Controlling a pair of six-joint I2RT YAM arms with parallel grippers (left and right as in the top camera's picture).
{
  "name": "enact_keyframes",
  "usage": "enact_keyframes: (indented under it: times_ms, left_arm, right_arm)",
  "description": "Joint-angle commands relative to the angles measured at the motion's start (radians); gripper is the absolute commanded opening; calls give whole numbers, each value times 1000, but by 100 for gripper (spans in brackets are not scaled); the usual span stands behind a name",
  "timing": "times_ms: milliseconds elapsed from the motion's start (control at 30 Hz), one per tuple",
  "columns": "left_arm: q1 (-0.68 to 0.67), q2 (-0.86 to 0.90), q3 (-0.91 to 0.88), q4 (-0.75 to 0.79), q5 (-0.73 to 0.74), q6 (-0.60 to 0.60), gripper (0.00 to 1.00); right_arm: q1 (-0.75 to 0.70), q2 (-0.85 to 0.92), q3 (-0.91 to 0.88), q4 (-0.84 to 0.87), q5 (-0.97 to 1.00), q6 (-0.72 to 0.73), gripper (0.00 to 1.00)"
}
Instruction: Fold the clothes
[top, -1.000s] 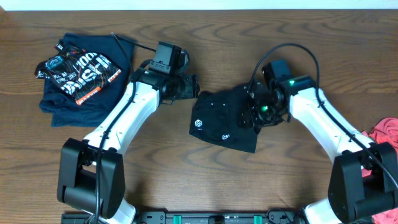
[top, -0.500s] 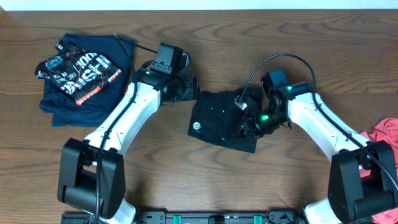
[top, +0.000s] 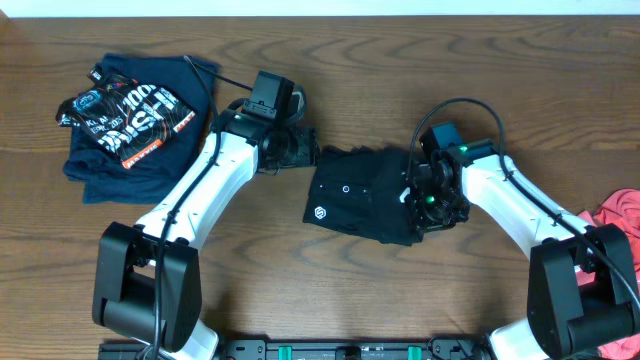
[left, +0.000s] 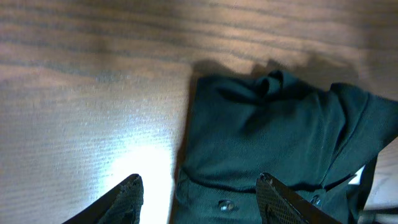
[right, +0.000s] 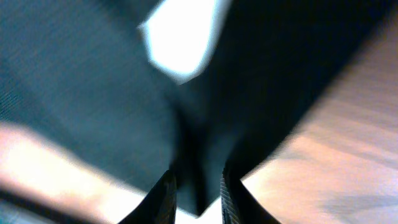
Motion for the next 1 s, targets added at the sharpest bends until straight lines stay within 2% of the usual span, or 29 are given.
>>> enact_keyframes:
  times_ms: [0, 133, 267, 500, 700, 967]
  left_arm:
    - [-2, 3, -7, -24, 10, 20, 60]
    - [-8, 3, -7, -49, 10, 24, 60]
    - [-32, 3, -7, -22, 10, 108, 60]
    - [-46, 14, -6, 229, 4, 246, 60]
    - [-48, 105, -6, 387, 5, 249, 60]
    - [-75, 243, -6, 382, 36, 249, 60]
  right_arm:
    - [7, 6, -4, 17, 201, 145, 24]
    - [7, 6, -3, 16, 254, 222, 23]
    - [7, -10, 24, 20, 163, 241, 20]
    - [7, -90, 66, 16, 13, 233, 24]
    - [32, -100, 63, -30, -185, 201, 24]
    - [116, -91, -1, 24, -191, 196, 25]
